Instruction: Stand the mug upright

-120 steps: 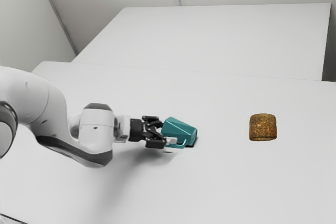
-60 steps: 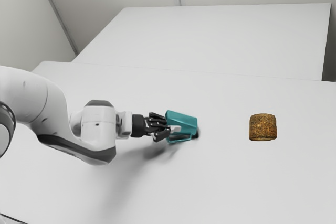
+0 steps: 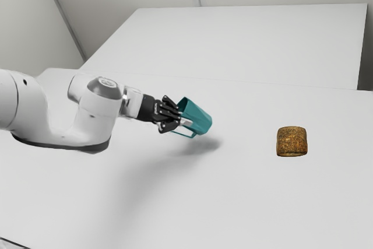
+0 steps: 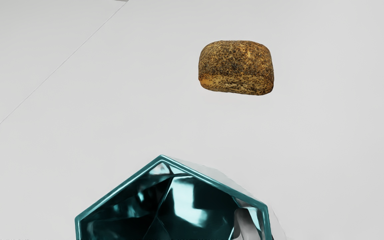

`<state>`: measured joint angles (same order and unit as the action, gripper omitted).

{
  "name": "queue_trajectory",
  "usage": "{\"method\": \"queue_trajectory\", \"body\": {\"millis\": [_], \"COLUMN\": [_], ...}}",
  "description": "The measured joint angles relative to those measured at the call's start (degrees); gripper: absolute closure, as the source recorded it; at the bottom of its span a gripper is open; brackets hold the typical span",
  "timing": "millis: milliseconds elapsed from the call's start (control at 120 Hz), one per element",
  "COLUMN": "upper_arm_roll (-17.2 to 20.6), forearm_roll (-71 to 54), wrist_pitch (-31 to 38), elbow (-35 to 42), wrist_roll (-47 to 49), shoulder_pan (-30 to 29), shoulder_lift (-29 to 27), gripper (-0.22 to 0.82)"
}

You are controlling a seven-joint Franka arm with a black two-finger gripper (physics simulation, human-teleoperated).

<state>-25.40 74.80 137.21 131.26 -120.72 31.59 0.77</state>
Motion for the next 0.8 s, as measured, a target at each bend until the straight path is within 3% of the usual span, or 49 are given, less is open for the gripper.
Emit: {"method": "queue_trajectory", "body": {"millis": [158, 283, 533, 800], "upper_arm_roll": [-0.03, -0.01, 1.1, 2.75], "forearm_roll": [-31.1, -45.08, -52.12, -52.9], "wrist_pitch": [0.08, -1.13, -0.74, -0.44], "elbow": [-0.11, -0.17, -0.1, 0.34], "wrist_roll": [19.1, 33.9, 56.54, 72.94], "shoulder_pan": [-3.03, -7.73, -7.37, -7.21], "shoulder_lift": [-6.2, -5.98, -3.18, -2.54], "gripper": [0.78, 0.79, 0.79, 0.79]}}
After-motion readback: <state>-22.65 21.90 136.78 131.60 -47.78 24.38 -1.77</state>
